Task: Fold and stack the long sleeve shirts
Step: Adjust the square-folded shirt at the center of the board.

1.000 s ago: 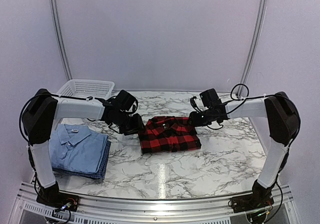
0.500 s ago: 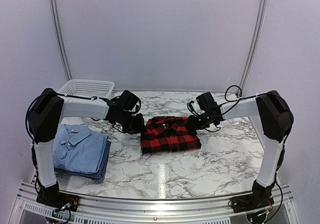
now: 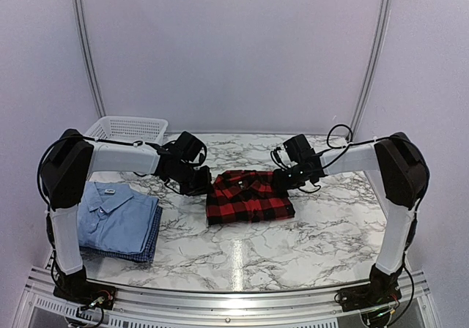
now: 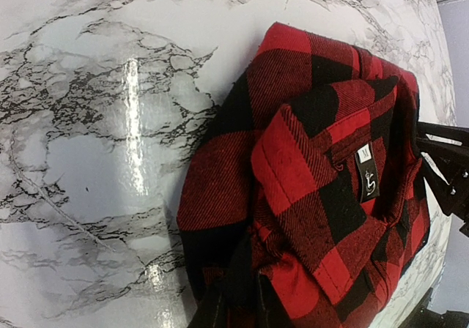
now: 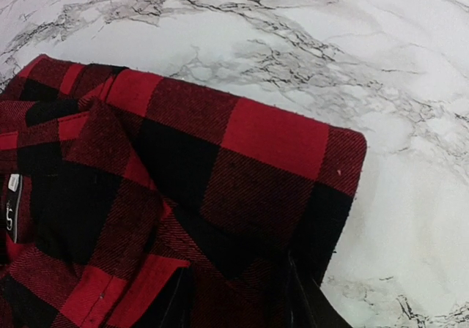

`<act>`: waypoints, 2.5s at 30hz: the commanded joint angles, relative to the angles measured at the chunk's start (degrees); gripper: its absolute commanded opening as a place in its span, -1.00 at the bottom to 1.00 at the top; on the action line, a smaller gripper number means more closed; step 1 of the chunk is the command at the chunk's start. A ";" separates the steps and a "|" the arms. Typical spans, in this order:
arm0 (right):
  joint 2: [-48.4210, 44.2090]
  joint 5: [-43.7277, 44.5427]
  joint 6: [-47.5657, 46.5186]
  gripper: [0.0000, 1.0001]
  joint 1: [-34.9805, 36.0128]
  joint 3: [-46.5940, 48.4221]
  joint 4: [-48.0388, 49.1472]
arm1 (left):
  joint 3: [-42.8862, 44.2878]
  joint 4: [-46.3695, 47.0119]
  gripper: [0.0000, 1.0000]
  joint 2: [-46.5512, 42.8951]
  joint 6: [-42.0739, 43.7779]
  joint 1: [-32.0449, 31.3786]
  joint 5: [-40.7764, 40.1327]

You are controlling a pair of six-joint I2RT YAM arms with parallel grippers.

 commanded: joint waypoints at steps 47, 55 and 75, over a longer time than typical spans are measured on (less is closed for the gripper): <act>-1.82 6.43 2.72 -1.00 -2.16 -0.88 4.48 | 17.19 -3.20 -1.00 12.63 4.89 3.51 -6.02; -5.39 6.85 2.60 -0.30 -2.10 0.17 -0.03 | 16.57 -3.48 -0.14 9.02 7.81 4.11 -6.39; -8.82 6.36 10.30 -0.31 16.51 1.36 -2.74 | 2.42 3.73 -0.57 -0.45 4.98 -2.71 6.96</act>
